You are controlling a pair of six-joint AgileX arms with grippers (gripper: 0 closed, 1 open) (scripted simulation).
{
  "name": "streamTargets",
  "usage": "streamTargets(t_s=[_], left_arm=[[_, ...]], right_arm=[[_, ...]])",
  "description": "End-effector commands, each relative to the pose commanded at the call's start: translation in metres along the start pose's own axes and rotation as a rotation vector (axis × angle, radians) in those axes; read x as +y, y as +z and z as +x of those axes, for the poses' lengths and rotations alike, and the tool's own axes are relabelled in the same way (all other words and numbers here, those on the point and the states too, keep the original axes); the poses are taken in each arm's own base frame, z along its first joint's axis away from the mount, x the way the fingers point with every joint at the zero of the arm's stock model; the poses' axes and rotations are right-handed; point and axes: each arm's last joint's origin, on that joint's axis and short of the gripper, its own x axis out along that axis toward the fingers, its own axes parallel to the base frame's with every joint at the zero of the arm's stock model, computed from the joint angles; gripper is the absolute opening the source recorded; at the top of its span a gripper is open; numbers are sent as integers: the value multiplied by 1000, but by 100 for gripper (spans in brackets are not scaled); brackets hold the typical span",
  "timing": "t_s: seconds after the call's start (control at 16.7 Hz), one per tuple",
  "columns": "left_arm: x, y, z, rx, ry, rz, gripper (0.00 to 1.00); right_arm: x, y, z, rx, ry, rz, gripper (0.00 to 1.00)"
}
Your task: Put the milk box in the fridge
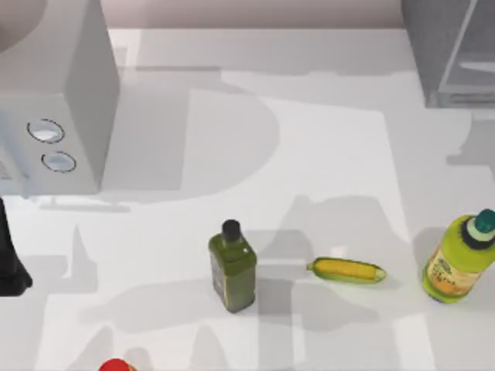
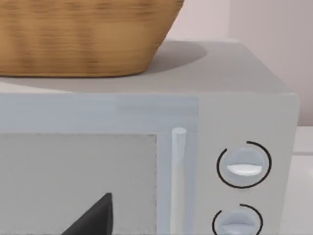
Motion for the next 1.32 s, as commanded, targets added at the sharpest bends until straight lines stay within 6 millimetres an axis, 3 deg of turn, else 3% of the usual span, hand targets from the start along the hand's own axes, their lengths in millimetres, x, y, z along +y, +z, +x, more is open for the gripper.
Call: streamTargets(t_s=[0.24, 0.48, 0.72, 1.14, 1.32], left_arm=[[0, 0, 0, 0, 0, 0, 100], [0, 0, 0, 0, 0, 0, 100], [0, 0, 0, 0, 0, 0, 100], [0, 0, 0, 0, 0, 0, 100], [0, 0, 0, 0, 0, 0, 100]], right_arm=[[-29, -55, 79, 60, 0, 10, 0], [-53, -113, 123, 66, 1, 14, 0], [-66, -145, 139, 49, 1, 13, 0], [-65, -150, 141, 52, 6, 16, 0], [-65, -152, 156, 58, 12, 19, 0]])
